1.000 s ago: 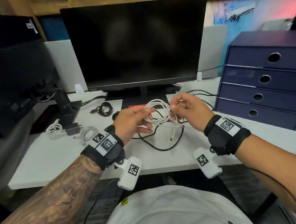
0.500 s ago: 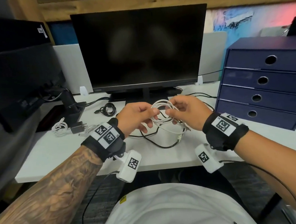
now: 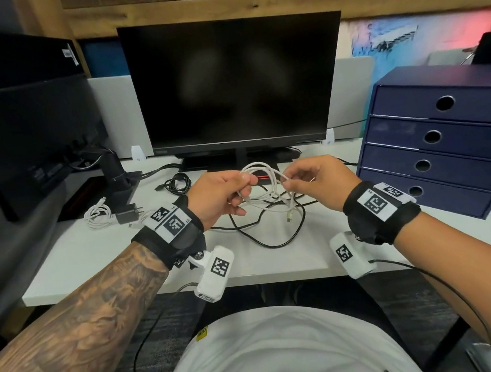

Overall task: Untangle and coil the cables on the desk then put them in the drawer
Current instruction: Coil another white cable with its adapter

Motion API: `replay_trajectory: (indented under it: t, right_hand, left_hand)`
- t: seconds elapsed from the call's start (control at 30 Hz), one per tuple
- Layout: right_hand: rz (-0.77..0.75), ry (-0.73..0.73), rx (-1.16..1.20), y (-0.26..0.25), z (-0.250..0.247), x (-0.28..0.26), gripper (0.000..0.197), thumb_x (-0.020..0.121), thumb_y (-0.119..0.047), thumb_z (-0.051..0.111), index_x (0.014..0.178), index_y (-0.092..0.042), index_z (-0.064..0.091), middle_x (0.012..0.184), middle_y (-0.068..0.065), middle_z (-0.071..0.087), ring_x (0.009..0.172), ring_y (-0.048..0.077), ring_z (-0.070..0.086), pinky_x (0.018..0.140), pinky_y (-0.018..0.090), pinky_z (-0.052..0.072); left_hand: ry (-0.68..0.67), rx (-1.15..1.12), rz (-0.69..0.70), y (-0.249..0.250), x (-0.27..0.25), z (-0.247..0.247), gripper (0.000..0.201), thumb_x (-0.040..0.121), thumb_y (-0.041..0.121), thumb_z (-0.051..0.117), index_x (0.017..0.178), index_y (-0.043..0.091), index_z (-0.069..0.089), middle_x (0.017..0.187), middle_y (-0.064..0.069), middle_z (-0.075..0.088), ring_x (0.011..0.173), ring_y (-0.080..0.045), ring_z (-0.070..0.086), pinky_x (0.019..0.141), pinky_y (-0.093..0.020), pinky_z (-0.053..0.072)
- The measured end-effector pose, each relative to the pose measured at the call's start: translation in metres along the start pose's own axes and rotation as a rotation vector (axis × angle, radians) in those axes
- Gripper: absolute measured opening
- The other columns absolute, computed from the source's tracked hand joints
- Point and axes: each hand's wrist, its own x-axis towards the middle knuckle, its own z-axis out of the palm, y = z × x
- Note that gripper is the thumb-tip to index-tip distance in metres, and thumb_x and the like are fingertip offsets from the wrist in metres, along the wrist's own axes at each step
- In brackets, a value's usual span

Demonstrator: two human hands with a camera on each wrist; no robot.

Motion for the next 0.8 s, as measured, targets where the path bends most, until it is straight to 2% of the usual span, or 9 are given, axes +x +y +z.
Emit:
replay_trajectory:
  t: [0.1,0.17,0.3,0.37,0.43,0.5,0.57,0.7,0.8]
  right_hand:
    - [0.021,0.055,0.02,-0.003,-0.002,0.002,0.004,0.091,-0.024,0.072,0.093,-0.028,0.074,0.084,-0.008,0.071,0.074,0.009,0.067,0.07,0.024,0.054]
    - [0.006,0.103,-0.006,-0.005,-0.005,0.003,0.005,0.093,-0.024,0.07,0.094,-0.029,0.074,0.087,-0.007,0.07,0.08,0.014,0.066,0.074,0.027,0.055]
    - [-0.072,0.199,-0.049,-0.01,-0.006,0.005,0.011,0.097,-0.023,0.065,0.102,-0.028,0.072,0.097,-0.003,0.067,0.089,0.012,0.061,0.08,0.024,0.051]
    - [-0.058,0.179,-0.1,-0.011,-0.008,0.005,0.011,0.096,-0.025,0.065,0.103,-0.027,0.074,0.1,-0.003,0.063,0.091,0.014,0.058,0.079,0.026,0.048]
    - [-0.026,0.127,-0.266,-0.008,-0.01,0.005,0.011,0.095,-0.032,0.067,0.102,-0.028,0.074,0.101,-0.004,0.056,0.092,0.015,0.053,0.078,0.03,0.045]
    - [0.006,0.097,-0.329,-0.005,-0.01,0.003,0.013,0.094,-0.037,0.067,0.1,-0.028,0.074,0.098,-0.002,0.061,0.088,0.018,0.055,0.077,0.036,0.051]
    - [0.025,0.119,-0.197,-0.004,-0.007,0.002,0.01,0.095,-0.035,0.067,0.097,-0.028,0.073,0.088,-0.002,0.068,0.082,0.017,0.063,0.077,0.036,0.056]
    - [0.082,0.079,0.175,-0.011,0.001,0.001,0.015,0.1,-0.023,0.06,0.095,-0.017,0.073,0.077,-0.003,0.072,0.068,0.005,0.068,0.071,0.02,0.055]
    - [0.162,-0.046,0.491,-0.013,0.007,0.002,0.022,0.103,-0.017,0.054,0.093,-0.014,0.073,0.083,0.006,0.073,0.07,0.011,0.069,0.072,0.025,0.055]
  left_hand:
    - [0.029,0.096,0.024,0.0,0.0,0.0,0.021,0.101,0.019,0.056,0.099,0.009,0.074,0.066,0.001,0.056,0.053,-0.008,0.043,0.057,-0.03,0.056]
    - [0.034,0.207,0.041,0.002,-0.001,-0.001,0.021,0.1,0.02,0.057,0.095,0.012,0.075,0.064,0.001,0.054,0.052,-0.007,0.044,0.057,-0.029,0.057]
    - [-0.004,0.46,0.108,0.001,-0.002,0.003,0.021,0.099,0.02,0.059,0.09,0.01,0.076,0.057,0.006,0.052,0.053,-0.004,0.051,0.055,-0.028,0.057]
    - [-0.01,0.419,0.091,-0.002,-0.002,0.004,0.023,0.1,0.02,0.057,0.097,0.006,0.075,0.055,0.009,0.05,0.052,-0.003,0.048,0.056,-0.028,0.057]
    - [-0.016,0.312,0.051,-0.003,-0.003,0.002,0.024,0.101,0.021,0.055,0.1,0.006,0.074,0.056,0.007,0.046,0.053,-0.006,0.044,0.057,-0.028,0.056]
    - [-0.048,0.193,0.019,-0.001,-0.003,0.002,0.025,0.102,0.023,0.054,0.1,0.007,0.073,0.061,0.002,0.042,0.057,-0.01,0.043,0.057,-0.027,0.055]
    - [-0.114,0.102,-0.005,0.002,-0.004,0.003,0.026,0.102,0.025,0.052,0.1,0.008,0.072,0.063,0.001,0.041,0.058,-0.01,0.044,0.057,-0.027,0.054]
    - [-0.195,0.041,-0.028,0.004,-0.005,0.006,0.025,0.102,0.024,0.05,0.098,0.008,0.069,0.063,0.002,0.04,0.057,-0.009,0.044,0.057,-0.026,0.052]
    - [-0.189,0.082,-0.002,0.003,-0.005,0.005,0.026,0.103,0.022,0.05,0.099,0.007,0.07,0.062,0.001,0.04,0.057,-0.01,0.044,0.057,-0.025,0.051]
